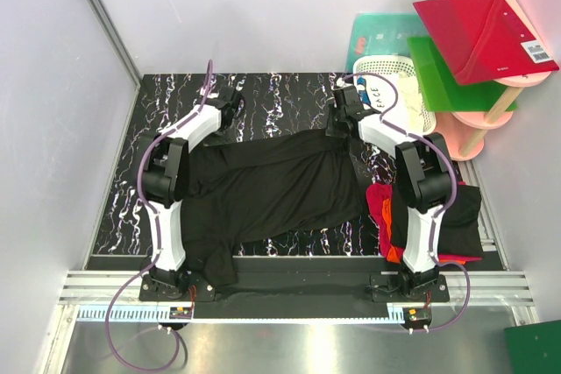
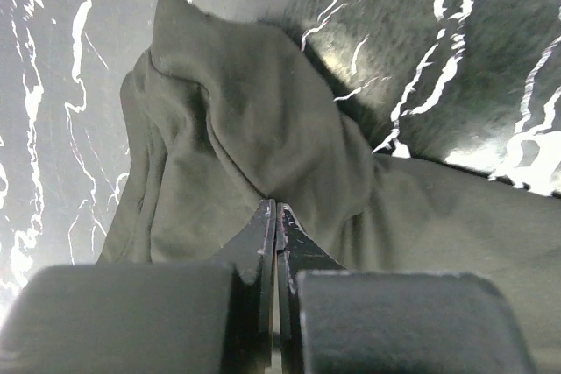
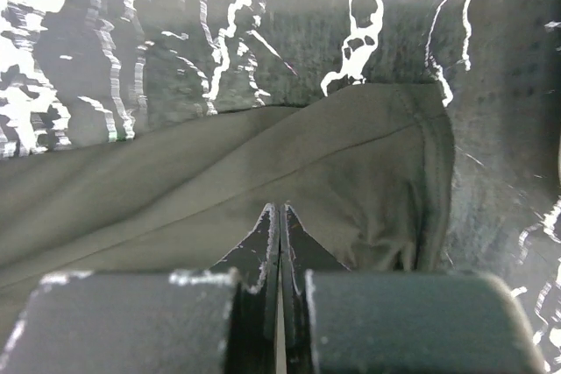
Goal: Fold and stack the t-shirts
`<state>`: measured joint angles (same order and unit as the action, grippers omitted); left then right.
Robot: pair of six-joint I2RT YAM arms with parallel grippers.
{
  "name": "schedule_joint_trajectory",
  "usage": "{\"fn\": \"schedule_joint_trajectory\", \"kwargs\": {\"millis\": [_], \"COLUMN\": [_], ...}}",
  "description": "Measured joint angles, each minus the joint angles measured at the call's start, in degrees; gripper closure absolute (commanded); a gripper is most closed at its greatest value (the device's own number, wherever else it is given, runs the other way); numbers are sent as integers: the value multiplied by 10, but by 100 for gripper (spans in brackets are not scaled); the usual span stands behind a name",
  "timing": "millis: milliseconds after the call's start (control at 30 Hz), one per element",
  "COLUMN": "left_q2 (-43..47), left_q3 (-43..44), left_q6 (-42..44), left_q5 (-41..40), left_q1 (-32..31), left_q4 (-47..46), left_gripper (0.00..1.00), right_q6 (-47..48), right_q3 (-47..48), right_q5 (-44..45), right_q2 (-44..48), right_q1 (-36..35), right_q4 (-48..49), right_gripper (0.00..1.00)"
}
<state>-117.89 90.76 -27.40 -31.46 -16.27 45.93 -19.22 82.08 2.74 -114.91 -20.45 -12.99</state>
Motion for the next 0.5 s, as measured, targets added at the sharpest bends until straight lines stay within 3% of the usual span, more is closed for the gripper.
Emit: {"fn": "schedule_joint_trajectory", "kwargs": {"millis": [267,500], "left_q2": [-19,-99], "left_q3": [2,89], "left_q6": [0,7], "left_q5": [23,35], "left_q1": [22,32], "left_q4": [26,87], "left_gripper": [100,100], "right_q6": [-7,-12], "right_q3": [52,138], "right_q5": [2,13], "right_q2": [-73,-129], "right_q1": [0,0], "right_q4": [-55,-82], "right_gripper": [100,100]}}
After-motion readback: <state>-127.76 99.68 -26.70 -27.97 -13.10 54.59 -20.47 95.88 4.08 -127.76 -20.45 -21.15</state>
